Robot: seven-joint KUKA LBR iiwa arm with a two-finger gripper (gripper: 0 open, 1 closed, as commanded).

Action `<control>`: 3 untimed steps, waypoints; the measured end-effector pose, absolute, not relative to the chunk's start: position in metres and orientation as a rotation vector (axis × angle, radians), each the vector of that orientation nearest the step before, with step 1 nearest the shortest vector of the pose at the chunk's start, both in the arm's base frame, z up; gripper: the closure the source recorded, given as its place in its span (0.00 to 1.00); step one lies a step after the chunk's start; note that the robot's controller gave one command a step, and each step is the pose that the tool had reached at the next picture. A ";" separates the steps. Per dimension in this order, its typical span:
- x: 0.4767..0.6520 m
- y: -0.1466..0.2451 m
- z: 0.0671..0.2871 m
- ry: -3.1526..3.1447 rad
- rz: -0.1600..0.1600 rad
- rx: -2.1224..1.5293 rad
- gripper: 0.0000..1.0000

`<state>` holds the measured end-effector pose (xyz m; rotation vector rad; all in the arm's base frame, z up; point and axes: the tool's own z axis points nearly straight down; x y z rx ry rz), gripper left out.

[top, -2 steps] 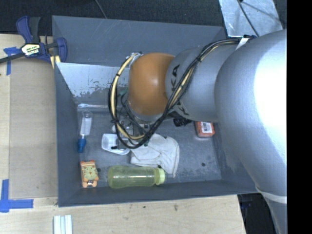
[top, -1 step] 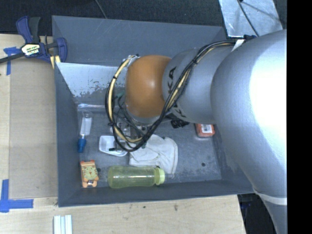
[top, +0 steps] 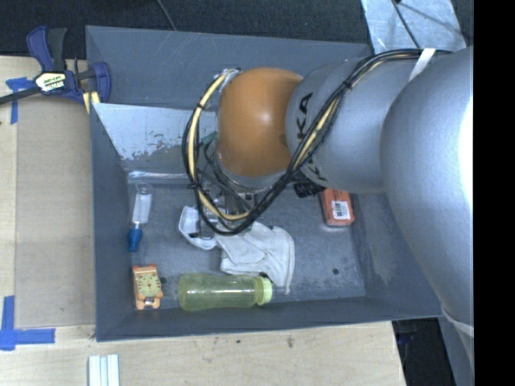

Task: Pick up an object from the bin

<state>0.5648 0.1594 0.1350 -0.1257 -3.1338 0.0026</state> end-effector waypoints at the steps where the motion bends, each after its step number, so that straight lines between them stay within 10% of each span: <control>1: 0.576 0.164 0.162 -3.150 -0.004 -0.094 1.00; 3: 0.577 0.177 0.246 -3.144 0.000 -0.049 1.00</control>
Offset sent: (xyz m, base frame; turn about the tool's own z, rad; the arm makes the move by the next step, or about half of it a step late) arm 0.0099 -0.0208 0.0824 -0.0536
